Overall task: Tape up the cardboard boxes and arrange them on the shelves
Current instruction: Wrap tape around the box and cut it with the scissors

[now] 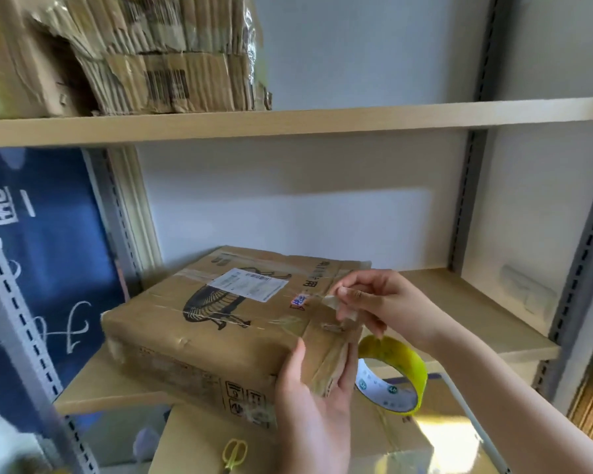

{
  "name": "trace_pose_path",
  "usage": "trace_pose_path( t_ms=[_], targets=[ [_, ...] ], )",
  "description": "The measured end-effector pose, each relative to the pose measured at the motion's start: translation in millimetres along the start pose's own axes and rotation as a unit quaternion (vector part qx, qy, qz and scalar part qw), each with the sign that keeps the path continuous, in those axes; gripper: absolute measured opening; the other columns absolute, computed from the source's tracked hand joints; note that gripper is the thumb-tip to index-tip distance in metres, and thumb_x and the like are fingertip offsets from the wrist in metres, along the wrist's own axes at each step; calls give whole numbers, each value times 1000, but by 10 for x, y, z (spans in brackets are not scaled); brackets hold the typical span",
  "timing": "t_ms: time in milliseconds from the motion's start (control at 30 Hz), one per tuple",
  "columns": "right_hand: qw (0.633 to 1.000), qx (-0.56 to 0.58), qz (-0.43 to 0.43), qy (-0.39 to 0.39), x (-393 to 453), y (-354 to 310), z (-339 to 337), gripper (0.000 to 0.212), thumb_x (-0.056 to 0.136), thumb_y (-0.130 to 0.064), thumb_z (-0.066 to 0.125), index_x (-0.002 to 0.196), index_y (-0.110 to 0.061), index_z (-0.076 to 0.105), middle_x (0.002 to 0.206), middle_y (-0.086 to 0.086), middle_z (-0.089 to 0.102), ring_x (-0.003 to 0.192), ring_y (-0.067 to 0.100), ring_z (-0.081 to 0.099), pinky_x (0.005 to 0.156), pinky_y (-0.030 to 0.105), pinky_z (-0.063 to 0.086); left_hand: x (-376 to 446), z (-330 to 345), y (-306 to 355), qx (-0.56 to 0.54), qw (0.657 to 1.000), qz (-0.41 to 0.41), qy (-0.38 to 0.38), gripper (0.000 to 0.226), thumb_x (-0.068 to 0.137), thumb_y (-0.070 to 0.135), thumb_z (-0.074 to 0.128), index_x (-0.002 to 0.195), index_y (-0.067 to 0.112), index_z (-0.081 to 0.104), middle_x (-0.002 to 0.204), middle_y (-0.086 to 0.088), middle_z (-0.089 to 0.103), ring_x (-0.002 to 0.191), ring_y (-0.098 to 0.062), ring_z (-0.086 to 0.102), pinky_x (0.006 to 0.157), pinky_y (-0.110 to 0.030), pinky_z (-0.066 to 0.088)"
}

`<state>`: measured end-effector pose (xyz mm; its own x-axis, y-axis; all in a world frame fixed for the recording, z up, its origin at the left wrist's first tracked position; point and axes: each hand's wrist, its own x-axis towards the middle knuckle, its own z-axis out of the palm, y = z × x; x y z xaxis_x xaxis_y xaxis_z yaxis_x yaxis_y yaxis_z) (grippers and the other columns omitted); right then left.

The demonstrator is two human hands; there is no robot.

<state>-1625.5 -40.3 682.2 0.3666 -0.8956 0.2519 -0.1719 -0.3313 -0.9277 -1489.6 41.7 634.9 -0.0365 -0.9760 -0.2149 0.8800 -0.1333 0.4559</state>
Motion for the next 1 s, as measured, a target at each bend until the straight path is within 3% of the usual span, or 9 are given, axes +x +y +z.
trace_pose_path(
  t_ms=[133,367,467,567,733,833,900,967,1000],
  targets=[
    [998,7,28,-51,28,9,115,13,96,-18,59,98,-11,70,84,11,73,36,11,46,35,17,35,-234,-34,187,-73,996,-43,-1,48,96,37,51,110,-6,68,110,-26,70,108,-39,65,103,-50,44],
    [987,98,96,-79,-72,102,293,12,93,-19,62,93,-12,71,86,10,73,36,10,45,35,17,33,-494,-186,369,-109,991,-69,-38,59,94,43,47,122,-7,62,119,-29,64,122,-41,56,114,-51,30],
    [990,70,88,-82,-137,28,353,16,94,-21,60,86,-21,74,87,9,74,37,10,45,36,17,33,-530,-262,398,-100,992,-57,-47,58,94,43,46,123,-4,62,120,-26,65,121,-40,57,115,-49,29],
    [995,-3,55,-85,-192,-104,399,16,97,-21,59,99,-12,71,89,7,75,37,11,48,38,18,34,-521,-303,377,-77,995,-41,-40,52,95,40,45,122,0,66,121,-23,66,120,-38,59,113,-48,31],
    [995,-21,25,-89,-212,-263,489,14,97,-21,59,100,-12,69,89,8,76,35,11,47,38,18,33,-481,-380,277,-48,998,-5,-38,48,92,37,49,123,4,65,122,-20,66,118,-35,62,111,-46,36],
    [995,-20,26,-97,-159,-254,576,13,97,-20,59,94,-17,71,89,10,76,35,11,51,36,17,35,-464,-398,222,-8,999,18,-42,52,85,35,52,127,6,63,124,-18,66,116,-30,64,110,-41,37],
    [993,-30,22,-110,-115,-233,620,14,97,-20,59,97,-13,71,90,11,76,37,12,54,36,17,37,-449,-403,169,52,997,25,-54,50,81,36,54,119,6,65,114,-13,71,105,-20,67,97,-32,43],
    [992,-42,17,-115,-83,-238,637,15,97,-21,59,100,-10,70,90,11,76,39,13,56,37,18,39,-376,-478,70,165,984,57,-46,42,77,47,64,105,16,66,98,2,73,94,-7,63,82,-25,42],
    [992,-43,16,-118,-72,-248,640,16,97,-21,60,101,-9,69,90,10,76,39,13,56,37,18,40,-324,-533,18,234,967,88,-47,49,68,58,70,102,23,64,95,13,72,95,0,61,85,-24,42]
  ],
)
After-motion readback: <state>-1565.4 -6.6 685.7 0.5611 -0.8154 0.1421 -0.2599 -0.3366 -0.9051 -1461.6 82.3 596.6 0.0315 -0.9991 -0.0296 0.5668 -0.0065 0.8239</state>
